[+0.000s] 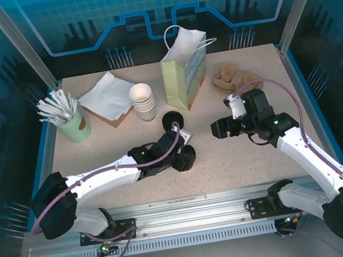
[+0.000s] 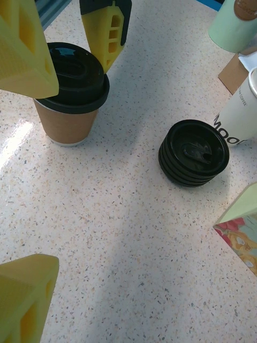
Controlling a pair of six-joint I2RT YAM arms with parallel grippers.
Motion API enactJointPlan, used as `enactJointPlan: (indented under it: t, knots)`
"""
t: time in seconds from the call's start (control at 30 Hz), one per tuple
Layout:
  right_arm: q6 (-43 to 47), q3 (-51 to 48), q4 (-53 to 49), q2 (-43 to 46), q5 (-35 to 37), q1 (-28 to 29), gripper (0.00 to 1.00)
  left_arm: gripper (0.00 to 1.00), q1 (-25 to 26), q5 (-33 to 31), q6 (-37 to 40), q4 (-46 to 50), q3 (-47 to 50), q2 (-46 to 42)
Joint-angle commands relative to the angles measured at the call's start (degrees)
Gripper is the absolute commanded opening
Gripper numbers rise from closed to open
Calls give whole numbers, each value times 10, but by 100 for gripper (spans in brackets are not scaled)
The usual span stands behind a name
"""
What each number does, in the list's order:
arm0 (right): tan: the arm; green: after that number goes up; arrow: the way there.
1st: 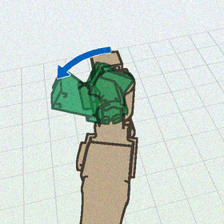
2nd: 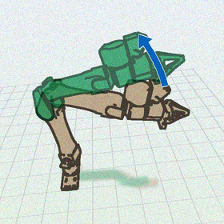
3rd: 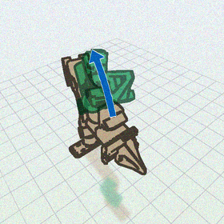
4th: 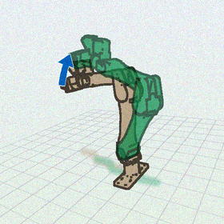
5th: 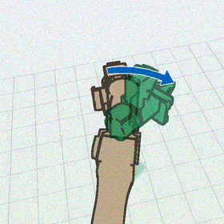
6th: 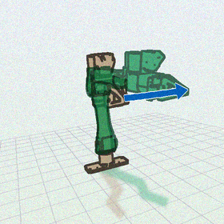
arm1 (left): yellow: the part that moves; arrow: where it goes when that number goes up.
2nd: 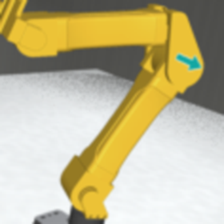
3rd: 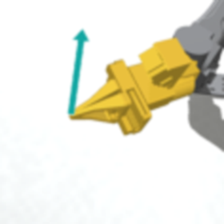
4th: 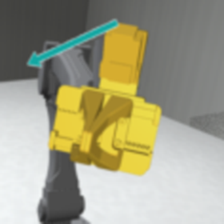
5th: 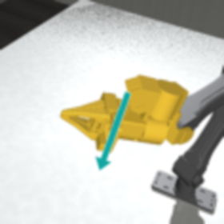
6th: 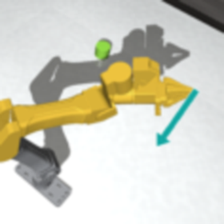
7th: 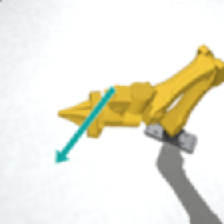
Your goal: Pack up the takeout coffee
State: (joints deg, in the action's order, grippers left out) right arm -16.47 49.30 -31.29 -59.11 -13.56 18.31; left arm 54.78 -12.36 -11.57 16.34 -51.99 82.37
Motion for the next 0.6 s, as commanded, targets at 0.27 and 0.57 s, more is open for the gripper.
enactJointPlan:
  t: [0.27,0.57]
  knots:
    - [-6,-6,4,-4,-8,-6,78,62,10,0,-23,106,7,33]
    - [-7,-3,1,-6,-8,-6,78,52,34,-42,-41,128,33,46]
